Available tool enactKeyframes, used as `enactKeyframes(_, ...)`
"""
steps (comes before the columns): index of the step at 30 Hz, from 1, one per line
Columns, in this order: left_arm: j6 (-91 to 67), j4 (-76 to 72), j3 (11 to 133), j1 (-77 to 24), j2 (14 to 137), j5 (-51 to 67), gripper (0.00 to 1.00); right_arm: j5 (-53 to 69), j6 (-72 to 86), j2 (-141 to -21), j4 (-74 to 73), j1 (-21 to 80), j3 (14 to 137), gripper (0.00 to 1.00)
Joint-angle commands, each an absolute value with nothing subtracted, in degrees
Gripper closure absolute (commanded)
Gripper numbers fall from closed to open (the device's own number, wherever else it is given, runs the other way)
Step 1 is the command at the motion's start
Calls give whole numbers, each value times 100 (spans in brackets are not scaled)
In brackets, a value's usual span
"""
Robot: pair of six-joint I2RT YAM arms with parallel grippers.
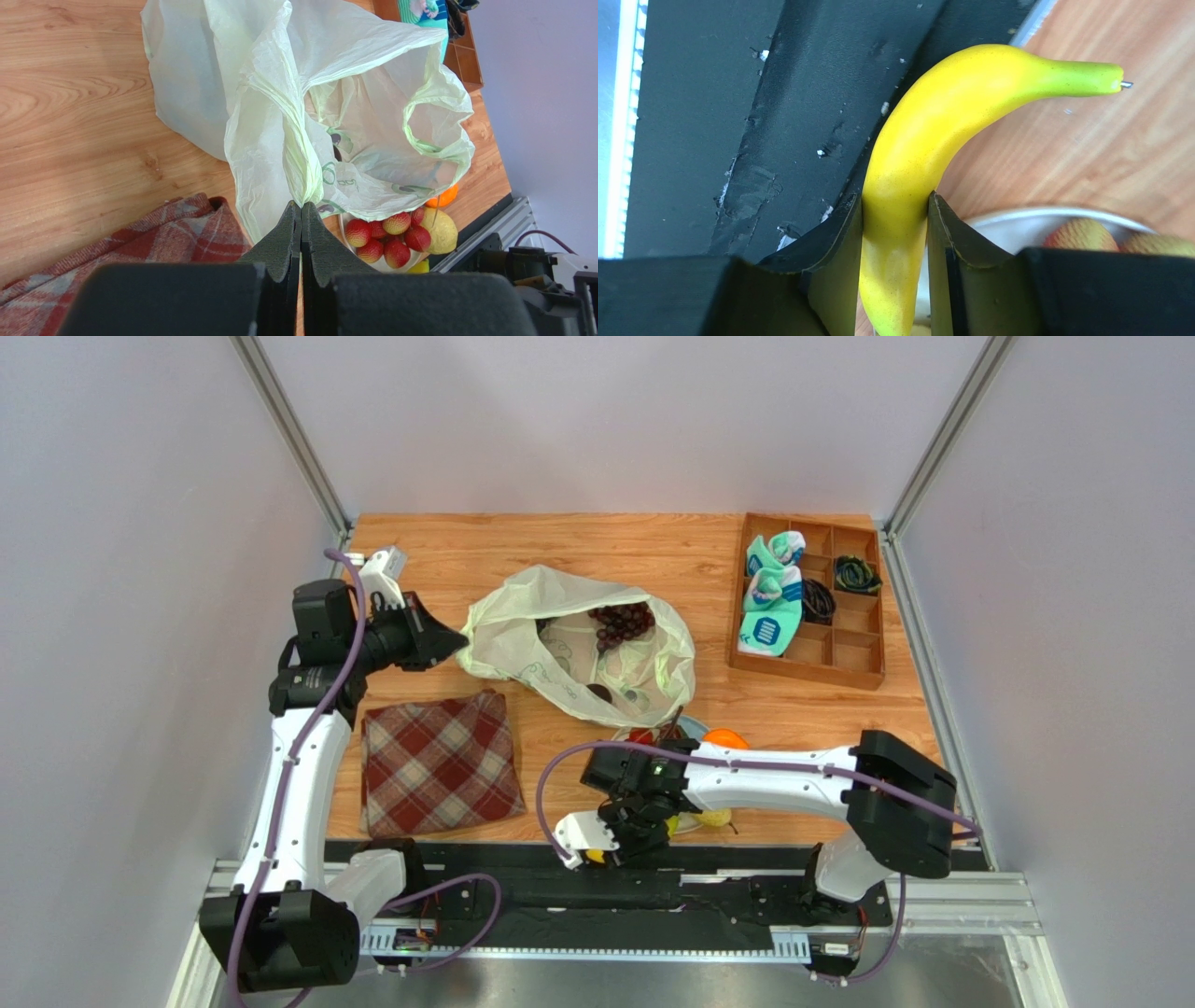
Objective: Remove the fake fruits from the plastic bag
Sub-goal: Pick up the fake fruit from the center of the board, then place the fake fruit on the plate.
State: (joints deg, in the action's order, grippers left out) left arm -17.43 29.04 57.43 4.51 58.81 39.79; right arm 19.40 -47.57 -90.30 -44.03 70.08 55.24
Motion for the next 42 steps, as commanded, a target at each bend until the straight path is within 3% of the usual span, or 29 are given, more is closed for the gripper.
enactKeyframes(1, -1705, 2830, 5836, 440, 5731, 3999, 100, 1810, -4142, -8474, -4579, 6970, 5818, 89)
enactKeyframes(9, -1705, 2848, 5757, 448, 5643, 3999, 100, 2004, -2980, -8095, -4649, 6461, 5819, 93)
enactKeyframes(42, -1600, 2865, 5695, 448, 5801, 3929, 100, 1107, -2575, -7778, -3841, 5871, 4773, 94)
